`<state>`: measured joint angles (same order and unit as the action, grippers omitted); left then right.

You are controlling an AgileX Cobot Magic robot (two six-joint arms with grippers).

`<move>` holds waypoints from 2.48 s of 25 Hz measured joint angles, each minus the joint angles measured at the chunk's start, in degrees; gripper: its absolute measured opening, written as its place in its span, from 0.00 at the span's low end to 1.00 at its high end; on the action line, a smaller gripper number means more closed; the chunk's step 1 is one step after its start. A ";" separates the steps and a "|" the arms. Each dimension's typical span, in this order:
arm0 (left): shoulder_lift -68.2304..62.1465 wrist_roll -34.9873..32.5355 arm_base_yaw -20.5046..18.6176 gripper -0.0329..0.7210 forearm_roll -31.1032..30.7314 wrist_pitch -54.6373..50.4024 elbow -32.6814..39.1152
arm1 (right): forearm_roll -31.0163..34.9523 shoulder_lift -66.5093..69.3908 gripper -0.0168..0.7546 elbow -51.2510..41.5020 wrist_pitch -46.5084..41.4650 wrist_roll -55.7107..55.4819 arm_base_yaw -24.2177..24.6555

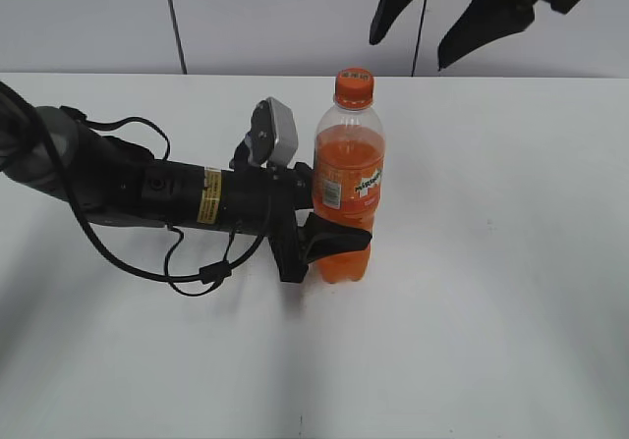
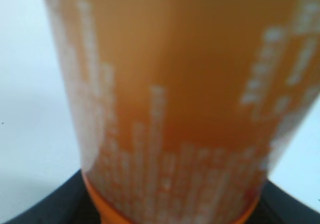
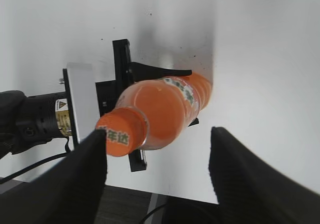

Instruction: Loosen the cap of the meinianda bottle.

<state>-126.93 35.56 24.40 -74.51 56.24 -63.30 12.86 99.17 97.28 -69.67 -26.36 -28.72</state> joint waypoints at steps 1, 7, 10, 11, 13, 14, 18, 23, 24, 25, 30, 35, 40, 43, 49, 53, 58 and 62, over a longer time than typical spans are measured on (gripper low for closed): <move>0.00 0.00 0.00 0.59 0.00 0.00 0.00 | 0.00 0.00 0.64 0.00 0.00 -0.42 -0.53; 0.00 0.00 0.05 0.59 0.00 -0.07 0.00 | 0.00 0.78 0.64 0.30 0.00 -2.52 -3.06; 0.00 0.00 0.11 0.59 0.00 -0.24 0.00 | -0.31 2.79 0.64 1.85 -0.04 -2.65 -4.24; 0.00 0.00 0.11 0.59 -0.02 -0.31 -0.05 | -0.56 3.60 0.64 2.57 -0.04 -2.71 -4.66; 0.05 0.00 0.11 0.59 -0.07 -0.42 -0.06 | -1.74 4.84 0.64 4.27 -0.04 -2.99 -5.24; 0.05 0.00 0.11 0.59 -0.09 -0.49 -0.11 | -2.14 5.21 0.64 4.78 -0.04 -3.19 -5.47; 0.11 0.00 0.18 0.59 -0.14 -0.96 -0.11 | -3.68 5.39 0.64 5.37 -0.04 -3.71 -6.11; 0.17 0.00 0.18 0.59 -0.21 -1.12 -0.11 | -5.18 6.77 0.64 5.44 -0.04 -4.04 -7.82; 0.17 0.00 0.18 0.59 -0.21 -1.13 -0.11 | -5.64 7.11 0.64 5.44 -0.04 -4.04 -8.22; 0.17 0.00 0.18 0.59 -0.21 -1.13 -0.11 | -6.02 7.36 0.64 5.44 -0.06 -4.04 -8.43; 0.17 0.00 0.18 0.59 -0.21 -1.13 -0.11 | -7.29 7.97 0.64 5.44 -0.19 -4.08 -8.52; 0.17 0.00 0.18 0.59 -0.21 -1.13 -0.11 | -7.90 8.17 0.64 5.44 -0.19 -4.14 -8.52; 0.17 0.00 0.18 0.59 -0.21 -1.13 -0.11 | -8.07 8.36 0.64 5.44 -0.19 -3.95 -8.52; 0.17 0.00 0.18 0.59 -0.21 -1.18 -0.11 | -8.19 8.36 0.64 5.44 -0.19 -3.00 -8.52; 0.17 0.00 0.18 0.59 -0.21 -1.18 -0.11 | -8.21 8.36 0.63 5.44 -0.19 -2.30 -8.52; 0.17 0.00 0.18 0.59 -0.21 -1.18 -0.11 | -8.21 8.74 0.54 5.44 -0.19 -2.30 -8.52; 0.17 0.00 0.18 0.59 -0.21 -1.18 -0.11 | -8.70 8.73 0.46 5.44 -0.47 -1.78 -8.52; 0.17 0.00 0.18 0.59 -0.21 -1.18 -0.11 | -8.93 8.73 0.41 5.44 -0.66 -1.42 -8.52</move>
<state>-126.76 35.56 24.58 -74.71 55.06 -63.40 3.93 107.90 102.72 -70.34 -27.78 -37.24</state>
